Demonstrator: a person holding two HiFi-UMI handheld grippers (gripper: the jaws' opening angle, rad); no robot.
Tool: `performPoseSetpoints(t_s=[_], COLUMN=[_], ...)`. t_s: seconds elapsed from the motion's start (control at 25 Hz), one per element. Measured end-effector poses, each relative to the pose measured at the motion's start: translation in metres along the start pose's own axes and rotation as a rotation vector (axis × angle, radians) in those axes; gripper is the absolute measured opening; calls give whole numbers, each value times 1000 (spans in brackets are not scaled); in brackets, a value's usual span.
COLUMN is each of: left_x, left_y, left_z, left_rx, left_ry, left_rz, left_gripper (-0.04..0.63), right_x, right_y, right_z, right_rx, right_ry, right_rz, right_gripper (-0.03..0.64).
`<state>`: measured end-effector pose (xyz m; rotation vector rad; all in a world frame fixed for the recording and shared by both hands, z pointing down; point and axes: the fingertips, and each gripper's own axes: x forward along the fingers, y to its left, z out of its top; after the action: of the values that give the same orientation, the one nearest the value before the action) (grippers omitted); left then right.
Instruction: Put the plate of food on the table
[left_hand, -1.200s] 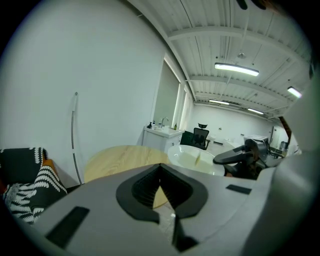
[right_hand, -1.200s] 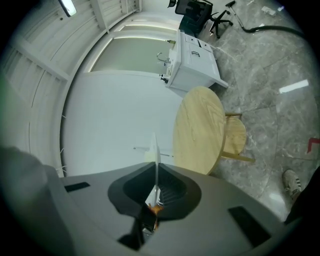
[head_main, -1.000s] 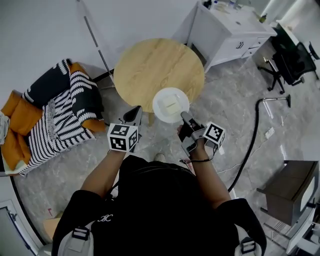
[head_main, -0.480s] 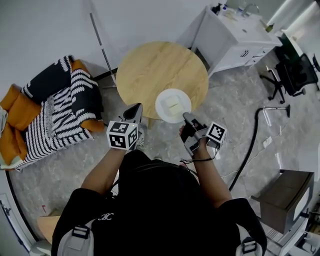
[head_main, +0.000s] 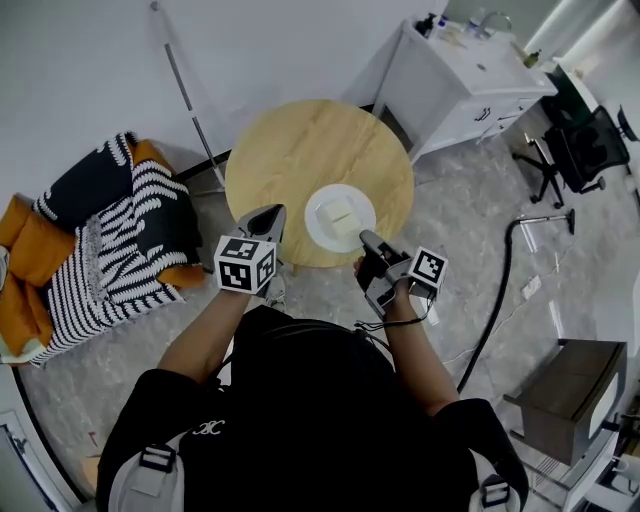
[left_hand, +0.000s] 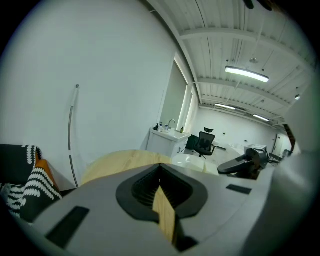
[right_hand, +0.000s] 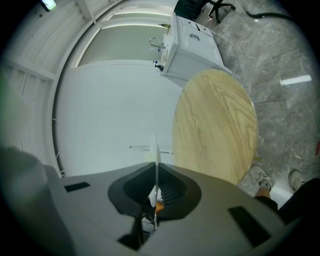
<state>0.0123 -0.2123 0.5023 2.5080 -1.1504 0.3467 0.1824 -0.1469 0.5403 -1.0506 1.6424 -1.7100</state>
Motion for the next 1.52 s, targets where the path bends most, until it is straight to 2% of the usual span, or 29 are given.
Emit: performPoseSetpoints(t_s=[0.36,0.56,0.72,0.92,1.08,1.32,1.52], left_x=[45,84,77,89,96,104,107], left_y=[42,91,83,96,106,110,111], left_z=[36,43,50,55,52,46,46], left_rx=[20,17,24,29,4,5,-1], left_ry=[24,45,51,66,79,91,101], left_rz=[-64,-106,-122,-158,-195,-240,-225], left_gripper=[9,9,9,9,9,9,9], right_x=[50,105,92,105,114,113,104], right_y=[5,-4,1,-4,-11,-21,-27], right_z=[25,41,38,45,42,50,57], right_rx=[7,4,0,-7,-5,-9,2], right_ry=[-61,-92,-116,-150,-187,-255,-276], right_rz=[-28,-60,-74,-110,-133,-101,-66], right_gripper=[23,23,23,23,23,23,23])
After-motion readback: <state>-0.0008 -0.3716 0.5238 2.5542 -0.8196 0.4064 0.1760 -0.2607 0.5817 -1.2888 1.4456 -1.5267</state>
